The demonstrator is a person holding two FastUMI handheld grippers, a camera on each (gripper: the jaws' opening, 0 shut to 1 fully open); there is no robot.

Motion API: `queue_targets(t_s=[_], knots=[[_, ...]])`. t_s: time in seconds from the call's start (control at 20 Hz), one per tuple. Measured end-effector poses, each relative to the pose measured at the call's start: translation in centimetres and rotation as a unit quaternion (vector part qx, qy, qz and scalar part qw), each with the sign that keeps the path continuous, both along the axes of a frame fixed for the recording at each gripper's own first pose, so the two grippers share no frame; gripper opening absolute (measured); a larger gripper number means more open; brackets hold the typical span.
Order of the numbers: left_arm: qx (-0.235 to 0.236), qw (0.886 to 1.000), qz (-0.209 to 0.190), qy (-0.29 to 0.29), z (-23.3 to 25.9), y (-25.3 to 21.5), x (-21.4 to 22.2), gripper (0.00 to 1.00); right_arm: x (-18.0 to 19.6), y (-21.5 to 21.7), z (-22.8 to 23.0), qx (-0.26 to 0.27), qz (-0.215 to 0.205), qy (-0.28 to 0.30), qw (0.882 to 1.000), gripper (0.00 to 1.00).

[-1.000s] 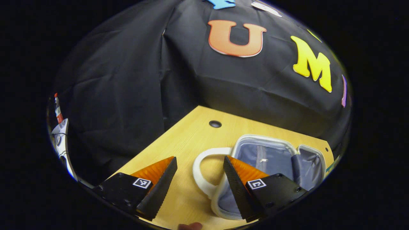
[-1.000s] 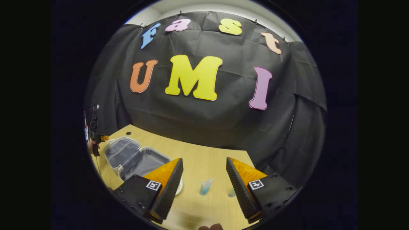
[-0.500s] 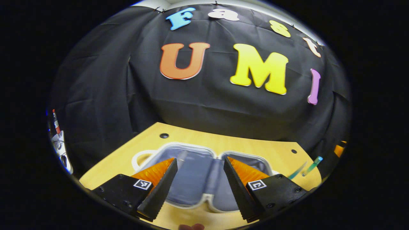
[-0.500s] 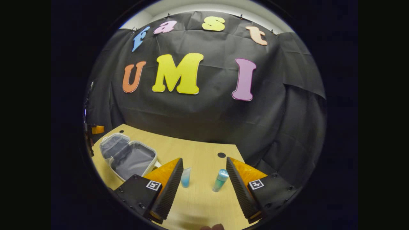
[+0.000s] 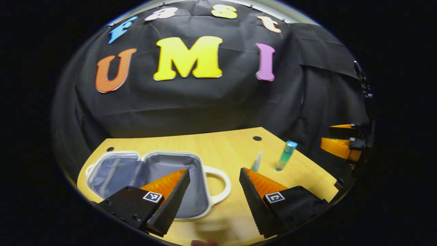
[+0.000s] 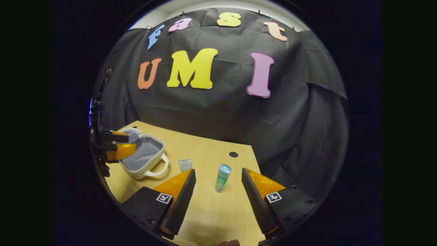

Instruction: First open the suitcase, pack the skin care products into it, and then close the suitcase.

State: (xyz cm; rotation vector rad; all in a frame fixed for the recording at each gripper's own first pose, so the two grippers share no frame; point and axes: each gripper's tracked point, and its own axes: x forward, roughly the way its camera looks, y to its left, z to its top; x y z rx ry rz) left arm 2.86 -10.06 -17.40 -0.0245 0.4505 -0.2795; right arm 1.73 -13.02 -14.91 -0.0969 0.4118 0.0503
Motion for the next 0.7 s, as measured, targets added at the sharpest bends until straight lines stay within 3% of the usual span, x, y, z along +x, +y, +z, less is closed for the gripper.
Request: queue_targets(t_s=[0.3, 0.7], knots=[[-0.012, 0.997, -0.068, 0.024, -4.1, -8.9, 2.4, 0.94, -0.8, -4.7, -1.6, 0.001, -0.027, 0.021, 0.999, 0.81], [-0.017, 0.994, -0.048, 0.097, -11.7, -11.0, 5.1, 0.94, -1.2, -9.5, -4.3, 0.008, -0.074, 0.063, 0.995, 0.81]])
